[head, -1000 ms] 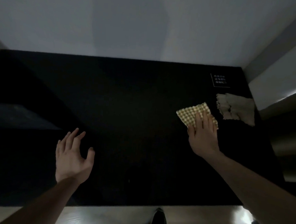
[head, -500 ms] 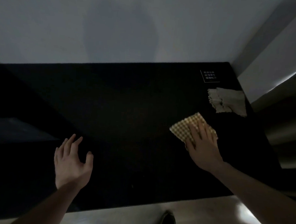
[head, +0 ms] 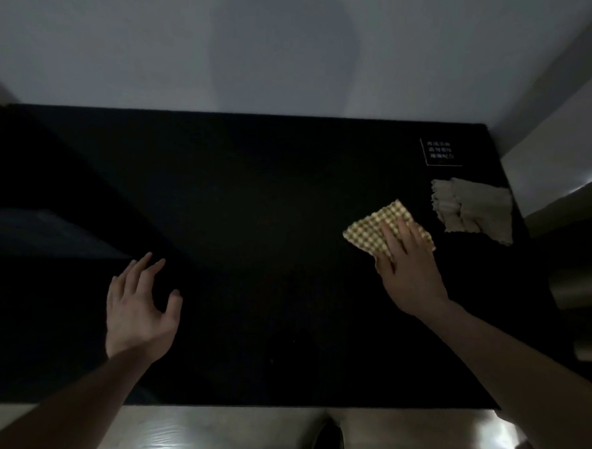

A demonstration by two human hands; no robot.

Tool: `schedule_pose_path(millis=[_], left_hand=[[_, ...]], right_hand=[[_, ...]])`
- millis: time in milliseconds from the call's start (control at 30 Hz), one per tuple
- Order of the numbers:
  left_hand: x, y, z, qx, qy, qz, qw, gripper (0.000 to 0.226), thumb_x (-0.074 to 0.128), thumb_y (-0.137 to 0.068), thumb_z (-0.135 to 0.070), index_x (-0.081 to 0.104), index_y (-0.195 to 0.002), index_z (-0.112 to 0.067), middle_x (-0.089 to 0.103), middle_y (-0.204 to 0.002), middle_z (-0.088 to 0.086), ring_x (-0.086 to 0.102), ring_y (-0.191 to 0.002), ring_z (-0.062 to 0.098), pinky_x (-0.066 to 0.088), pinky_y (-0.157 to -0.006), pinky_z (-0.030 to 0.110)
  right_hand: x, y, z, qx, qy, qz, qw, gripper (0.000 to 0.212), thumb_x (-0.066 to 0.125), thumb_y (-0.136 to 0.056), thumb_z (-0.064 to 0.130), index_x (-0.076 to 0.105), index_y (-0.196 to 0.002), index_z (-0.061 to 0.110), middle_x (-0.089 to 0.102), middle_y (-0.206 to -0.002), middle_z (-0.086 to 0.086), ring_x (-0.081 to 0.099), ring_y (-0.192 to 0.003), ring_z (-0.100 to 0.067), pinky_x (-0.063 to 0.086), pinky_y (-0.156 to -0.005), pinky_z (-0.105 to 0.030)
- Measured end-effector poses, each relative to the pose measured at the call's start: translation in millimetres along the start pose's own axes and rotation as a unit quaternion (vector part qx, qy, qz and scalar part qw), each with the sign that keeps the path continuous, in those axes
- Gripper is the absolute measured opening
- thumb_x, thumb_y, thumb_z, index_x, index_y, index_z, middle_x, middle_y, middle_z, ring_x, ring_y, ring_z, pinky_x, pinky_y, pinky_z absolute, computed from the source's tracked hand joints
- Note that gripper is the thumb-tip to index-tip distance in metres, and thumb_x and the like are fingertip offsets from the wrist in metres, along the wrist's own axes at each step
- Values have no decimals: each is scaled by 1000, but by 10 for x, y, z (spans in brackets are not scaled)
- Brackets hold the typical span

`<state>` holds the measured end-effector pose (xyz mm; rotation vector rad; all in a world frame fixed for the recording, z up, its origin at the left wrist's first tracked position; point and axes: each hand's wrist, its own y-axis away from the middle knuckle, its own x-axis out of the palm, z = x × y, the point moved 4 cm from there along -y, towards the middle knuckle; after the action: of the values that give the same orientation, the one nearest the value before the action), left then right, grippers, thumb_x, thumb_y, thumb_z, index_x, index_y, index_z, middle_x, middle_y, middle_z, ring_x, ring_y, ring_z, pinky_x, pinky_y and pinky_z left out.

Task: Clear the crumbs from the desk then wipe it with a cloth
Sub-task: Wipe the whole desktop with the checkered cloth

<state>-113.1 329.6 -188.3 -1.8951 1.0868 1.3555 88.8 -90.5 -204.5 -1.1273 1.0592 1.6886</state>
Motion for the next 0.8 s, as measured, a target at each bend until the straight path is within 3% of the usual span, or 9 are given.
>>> schedule_pose_path(millis=[133, 267, 400, 500, 633, 800], left_hand=[[1, 11, 11, 4, -3, 0, 1000, 66, 42, -84, -50, 44, -145, -23, 35, -158, -3, 24, -150, 21, 18, -125, 47], [-6, 21, 10, 7, -4, -2, 1000, 66, 42, -85, -49, 43, -145, -23, 35, -157, -2, 24, -150, 22, 18, -125, 47], [27, 28, 36, 16, -8, -9, 1000, 67, 41, -85, -50, 45, -144, -20, 37, -156, 2, 27, -148, 25, 19, -124, 46], [55, 17, 63, 27, -8, -16, 999, 67, 40, -85, -50, 46, -143, -19, 39, -156, 4, 28, -148, 27, 19, -123, 47], [74, 21, 47, 34, -11, -27, 999, 67, 40, -85, -51, 47, -143, -17, 40, -155, 6, 29, -147, 28, 19, -123, 46], [100, -10, 70, 35, -25, -28, 999, 66, 40, -86, -50, 45, -144, -19, 38, -156, 3, 28, -148, 26, 18, -123, 45]], right_hand=[[129, 814, -257, -30, 8, -12, 999, 61, 35, -109, 34, 14, -166, 27, -1, -176, 1, -3, -162, -18, 10, -130, -52], [203, 1419, -681, 4, 17, -29, 999, 63, 31, -104, 42, 24, -165, 28, 11, -175, -1, 12, -161, -25, 21, -127, -57], [118, 1729, -977, 48, 30, -41, 998, 67, 34, -100, 47, 32, -163, 24, 25, -171, -9, 22, -158, -33, 21, -126, -56], [70, 1663, -1276, 128, 31, -34, 991, 71, 31, -98, 55, 32, -163, 26, 24, -171, -13, 23, -156, -39, 19, -125, -60], [-122, 1142, -1648, 225, 37, -30, 973, 81, 19, -91, 67, 24, -163, 33, 10, -174, -8, 10, -158, -39, 13, -124, -64], [-92, 573, -1170, 317, -3, -57, 947, 81, 10, -91, 67, 3, -165, 36, -5, -175, -7, -5, -159, -37, -3, -125, -63]])
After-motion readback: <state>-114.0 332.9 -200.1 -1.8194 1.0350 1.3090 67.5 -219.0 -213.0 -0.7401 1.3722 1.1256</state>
